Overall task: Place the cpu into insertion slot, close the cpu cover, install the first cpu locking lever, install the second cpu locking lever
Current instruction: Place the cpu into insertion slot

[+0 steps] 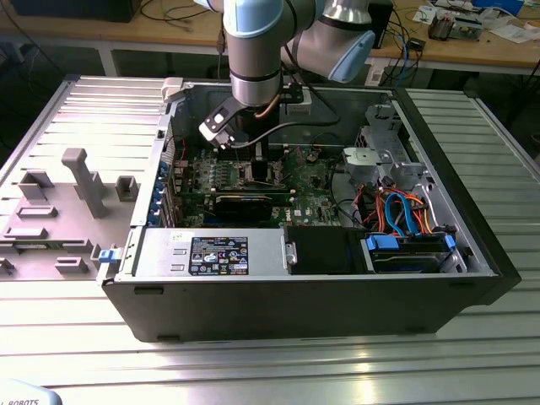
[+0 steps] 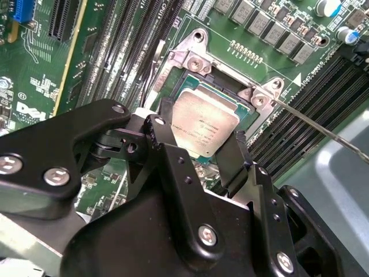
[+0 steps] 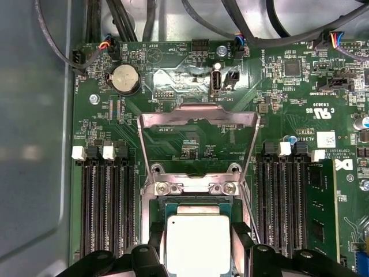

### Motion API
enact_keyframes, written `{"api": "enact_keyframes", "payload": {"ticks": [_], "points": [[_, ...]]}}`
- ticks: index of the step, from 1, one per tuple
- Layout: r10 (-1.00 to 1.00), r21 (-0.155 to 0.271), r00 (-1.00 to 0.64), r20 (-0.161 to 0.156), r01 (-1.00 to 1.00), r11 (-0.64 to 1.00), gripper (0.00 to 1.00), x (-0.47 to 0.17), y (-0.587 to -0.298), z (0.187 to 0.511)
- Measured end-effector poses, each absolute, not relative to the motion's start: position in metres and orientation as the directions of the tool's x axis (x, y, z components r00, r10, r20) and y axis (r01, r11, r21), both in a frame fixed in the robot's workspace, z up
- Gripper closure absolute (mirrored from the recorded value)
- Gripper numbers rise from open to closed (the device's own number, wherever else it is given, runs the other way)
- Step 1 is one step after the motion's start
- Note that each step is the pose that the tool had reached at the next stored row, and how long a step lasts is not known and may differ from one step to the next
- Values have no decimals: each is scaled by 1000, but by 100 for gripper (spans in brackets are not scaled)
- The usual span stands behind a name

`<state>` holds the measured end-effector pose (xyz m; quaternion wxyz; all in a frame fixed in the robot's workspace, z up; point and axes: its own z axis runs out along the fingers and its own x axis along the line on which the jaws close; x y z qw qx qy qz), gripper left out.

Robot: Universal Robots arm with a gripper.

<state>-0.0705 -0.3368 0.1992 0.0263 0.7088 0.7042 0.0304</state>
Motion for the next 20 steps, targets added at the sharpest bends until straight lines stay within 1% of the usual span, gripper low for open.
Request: {"api": "enact_keyframes", "payload": {"ticks": [17, 18, 19, 20], "points": [[1000, 80, 6, 3, 997, -6, 46, -70, -335, 198], [1000, 80, 6, 3, 997, -7, 45, -70, -335, 198], [1000, 80, 6, 3, 997, -7, 38, -70, -335, 198], [1000, 80, 6, 3, 997, -7, 38, -70, -335, 198]]}}
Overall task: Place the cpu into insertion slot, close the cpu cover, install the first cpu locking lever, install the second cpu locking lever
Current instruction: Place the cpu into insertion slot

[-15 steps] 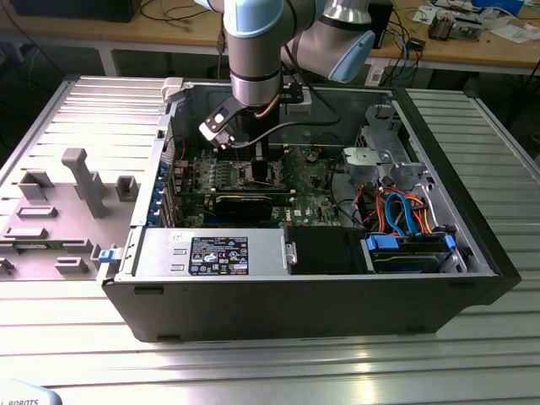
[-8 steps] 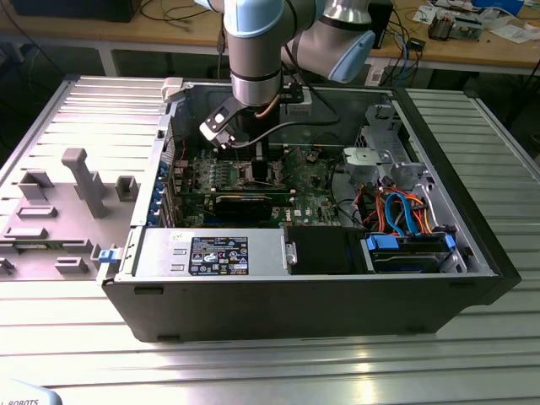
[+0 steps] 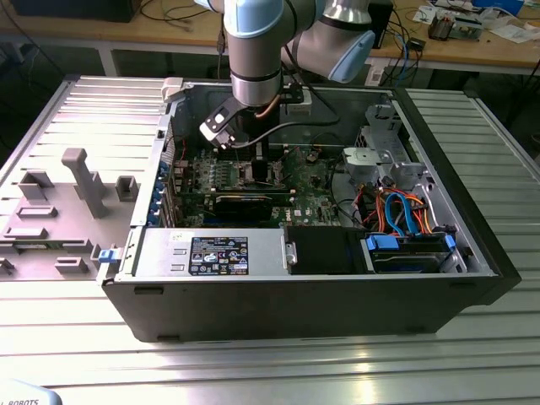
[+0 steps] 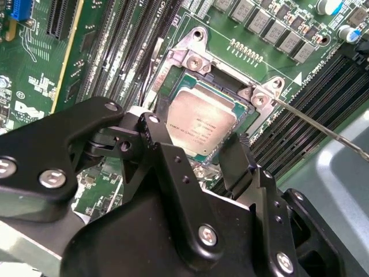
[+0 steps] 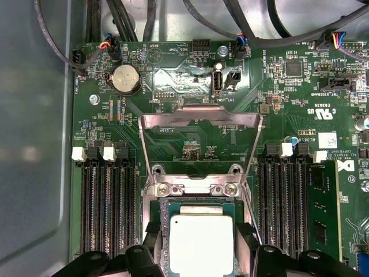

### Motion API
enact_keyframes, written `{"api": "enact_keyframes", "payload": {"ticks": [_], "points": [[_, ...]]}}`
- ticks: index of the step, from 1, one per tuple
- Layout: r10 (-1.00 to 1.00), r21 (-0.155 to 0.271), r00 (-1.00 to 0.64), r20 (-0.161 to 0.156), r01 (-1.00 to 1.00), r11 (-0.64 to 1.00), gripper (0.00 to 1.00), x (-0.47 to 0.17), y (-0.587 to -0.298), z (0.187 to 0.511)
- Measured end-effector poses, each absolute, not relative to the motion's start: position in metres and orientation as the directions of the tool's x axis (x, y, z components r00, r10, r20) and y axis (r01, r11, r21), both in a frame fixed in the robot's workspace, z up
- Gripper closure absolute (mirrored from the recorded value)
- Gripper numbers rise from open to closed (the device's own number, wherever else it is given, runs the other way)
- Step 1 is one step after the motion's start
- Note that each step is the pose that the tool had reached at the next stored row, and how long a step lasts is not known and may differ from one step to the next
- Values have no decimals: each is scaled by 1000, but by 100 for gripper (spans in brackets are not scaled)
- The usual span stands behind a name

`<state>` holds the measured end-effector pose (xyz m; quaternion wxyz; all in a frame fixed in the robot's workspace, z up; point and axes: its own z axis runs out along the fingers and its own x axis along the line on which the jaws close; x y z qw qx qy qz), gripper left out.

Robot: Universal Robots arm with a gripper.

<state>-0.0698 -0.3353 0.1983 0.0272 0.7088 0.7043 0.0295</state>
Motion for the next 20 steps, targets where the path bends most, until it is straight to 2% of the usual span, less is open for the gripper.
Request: {"api": "enact_keyframes", "payload": {"ticks": [12, 13, 14, 20], "points": [[1000, 80, 6, 4, 997, -6, 38, -69, -332, 198], [1000, 80, 6, 4, 997, -6, 37, -69, -332, 198], [1000, 80, 6, 4, 997, -6, 31, -69, -332, 198], [1000, 80, 6, 4, 997, -6, 31, -69, -332, 201]]}}
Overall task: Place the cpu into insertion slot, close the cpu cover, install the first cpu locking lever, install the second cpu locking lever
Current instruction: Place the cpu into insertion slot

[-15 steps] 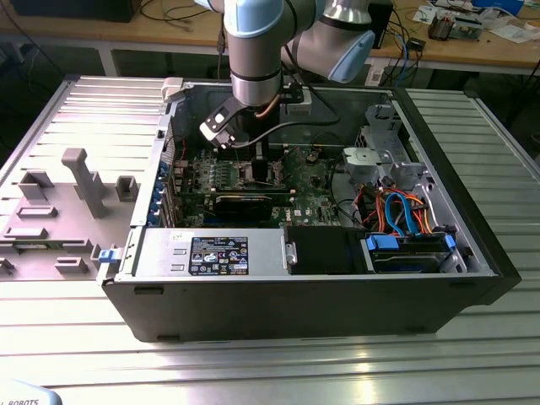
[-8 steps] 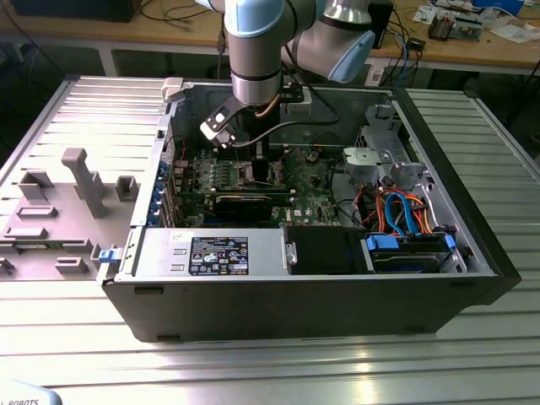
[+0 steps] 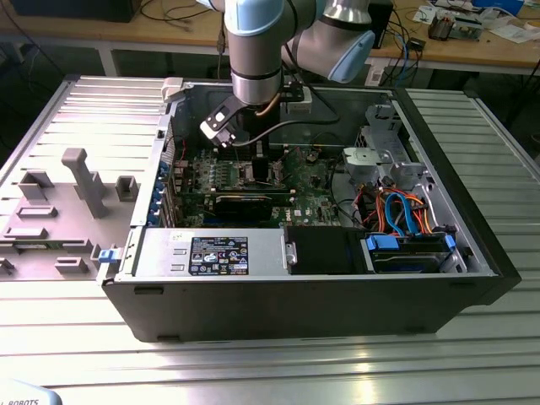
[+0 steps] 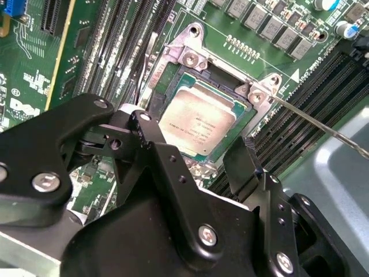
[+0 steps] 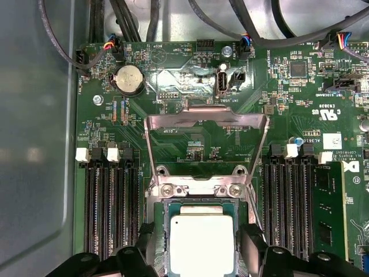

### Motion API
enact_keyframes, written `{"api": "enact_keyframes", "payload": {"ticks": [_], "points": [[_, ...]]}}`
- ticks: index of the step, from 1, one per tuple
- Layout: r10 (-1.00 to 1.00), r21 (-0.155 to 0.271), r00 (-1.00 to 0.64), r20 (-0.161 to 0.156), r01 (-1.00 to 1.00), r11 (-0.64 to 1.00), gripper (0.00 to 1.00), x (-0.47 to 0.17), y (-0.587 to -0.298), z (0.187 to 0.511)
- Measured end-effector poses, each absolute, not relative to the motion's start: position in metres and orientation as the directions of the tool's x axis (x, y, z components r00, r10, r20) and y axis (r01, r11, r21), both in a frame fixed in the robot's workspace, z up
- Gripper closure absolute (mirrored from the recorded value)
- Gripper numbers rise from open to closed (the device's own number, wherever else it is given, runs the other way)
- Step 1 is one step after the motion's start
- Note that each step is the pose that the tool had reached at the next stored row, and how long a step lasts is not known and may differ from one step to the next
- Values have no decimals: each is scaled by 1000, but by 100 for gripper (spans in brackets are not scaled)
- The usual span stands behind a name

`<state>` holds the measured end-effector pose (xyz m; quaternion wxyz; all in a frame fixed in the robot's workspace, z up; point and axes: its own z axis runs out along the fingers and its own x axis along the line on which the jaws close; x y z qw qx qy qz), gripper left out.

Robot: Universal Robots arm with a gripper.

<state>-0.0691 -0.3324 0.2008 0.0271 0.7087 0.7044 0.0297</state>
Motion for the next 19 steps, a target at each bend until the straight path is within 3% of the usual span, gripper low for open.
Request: {"api": "enact_keyframes", "payload": {"ticks": [6, 8, 9, 10, 11, 13, 14, 17, 19], "points": [[1000, 78, 6, 4, 997, -6, 33, -69, -332, 217], [1000, 75, 6, 4, 997, -6, 45, -69, -332, 221], [1000, 74, 6, 4, 997, -6, 45, -69, -332, 221], [1000, 74, 6, 4, 997, -6, 57, -69, -332, 221], [1000, 74, 6, 4, 997, -6, 57, -69, -332, 221], [1000, 73, 6, 4, 997, -6, 69, -69, -332, 221], [1000, 73, 6, 4, 997, -6, 69, -69, -332, 221], [1000, 73, 6, 4, 997, -6, 88, -69, -332, 221], [1000, 73, 6, 4, 997, -6, 89, -69, -332, 221]]}}
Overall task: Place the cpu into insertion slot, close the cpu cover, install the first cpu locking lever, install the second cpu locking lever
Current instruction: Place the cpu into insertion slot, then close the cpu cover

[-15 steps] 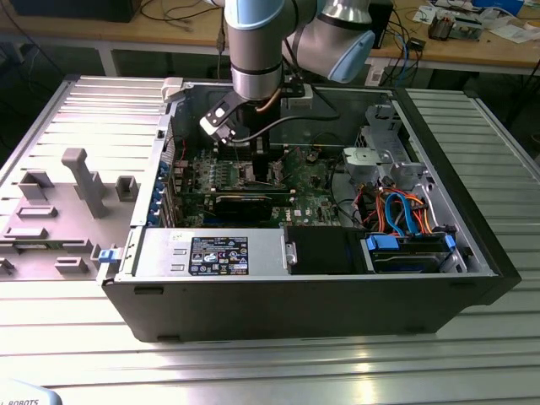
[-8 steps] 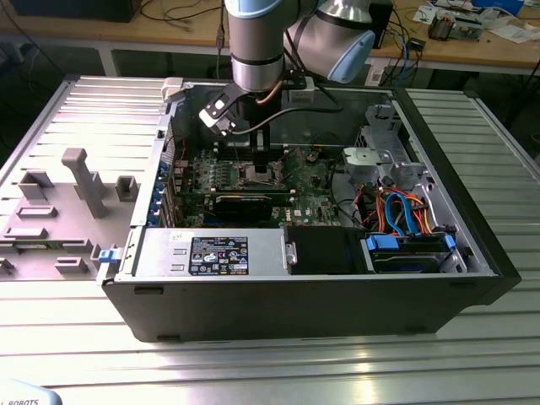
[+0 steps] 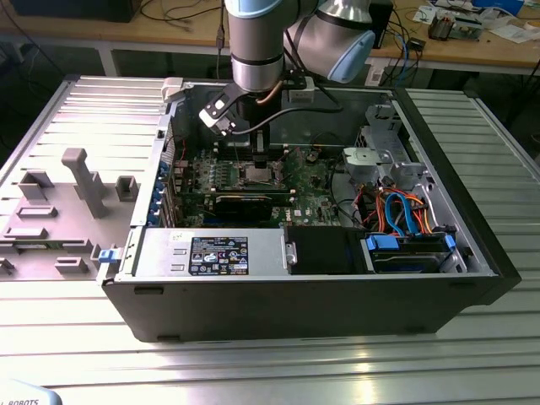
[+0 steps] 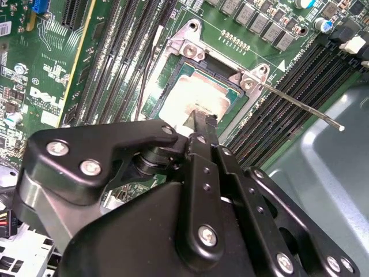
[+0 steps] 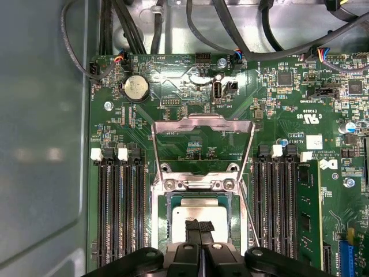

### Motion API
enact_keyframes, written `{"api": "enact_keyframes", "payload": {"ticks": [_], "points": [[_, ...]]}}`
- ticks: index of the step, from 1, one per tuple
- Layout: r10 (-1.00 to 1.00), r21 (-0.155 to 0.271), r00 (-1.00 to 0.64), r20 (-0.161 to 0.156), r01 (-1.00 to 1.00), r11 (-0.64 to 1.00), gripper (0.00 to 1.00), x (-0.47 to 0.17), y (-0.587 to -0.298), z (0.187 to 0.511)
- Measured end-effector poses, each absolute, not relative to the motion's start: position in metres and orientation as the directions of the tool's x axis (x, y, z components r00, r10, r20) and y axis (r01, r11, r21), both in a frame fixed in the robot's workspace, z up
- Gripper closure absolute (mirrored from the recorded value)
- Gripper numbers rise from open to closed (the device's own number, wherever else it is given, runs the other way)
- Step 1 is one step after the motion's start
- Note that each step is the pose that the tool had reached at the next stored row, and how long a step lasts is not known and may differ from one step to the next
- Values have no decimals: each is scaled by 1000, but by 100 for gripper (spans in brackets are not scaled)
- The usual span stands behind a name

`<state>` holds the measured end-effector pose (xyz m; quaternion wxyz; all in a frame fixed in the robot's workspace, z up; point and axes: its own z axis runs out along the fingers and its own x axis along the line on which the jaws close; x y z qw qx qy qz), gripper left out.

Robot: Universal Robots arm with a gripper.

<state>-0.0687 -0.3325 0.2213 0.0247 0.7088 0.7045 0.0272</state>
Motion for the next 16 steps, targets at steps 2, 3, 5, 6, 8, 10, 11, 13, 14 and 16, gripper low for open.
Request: {"api": "enact_keyframes", "payload": {"ticks": [2, 3, 5, 6, 8, 10, 11, 13, 14, 16], "points": [[1000, 73, 6, 4, 997, -6, 89, -69, -332, 221], [1000, 73, 6, 4, 997, -6, 89, -69, -332, 221], [1000, 73, 6, 4, 997, -6, 89, -69, -332, 221], [1000, 73, 6, 4, 997, -6, 89, -69, -332, 221], [1000, 73, 6, 4, 997, -6, 89, -69, -332, 221], [1000, 73, 6, 4, 997, -6, 89, -69, -332, 221], [1000, 73, 6, 4, 997, -6, 89, -69, -332, 221], [1000, 73, 6, 4, 997, -6, 89, -69, -332, 221], [1000, 73, 6, 4, 997, -6, 89, -69, -332, 221], [1000, 72, 6, 4, 997, -6, 89, -68, -332, 221]]}}
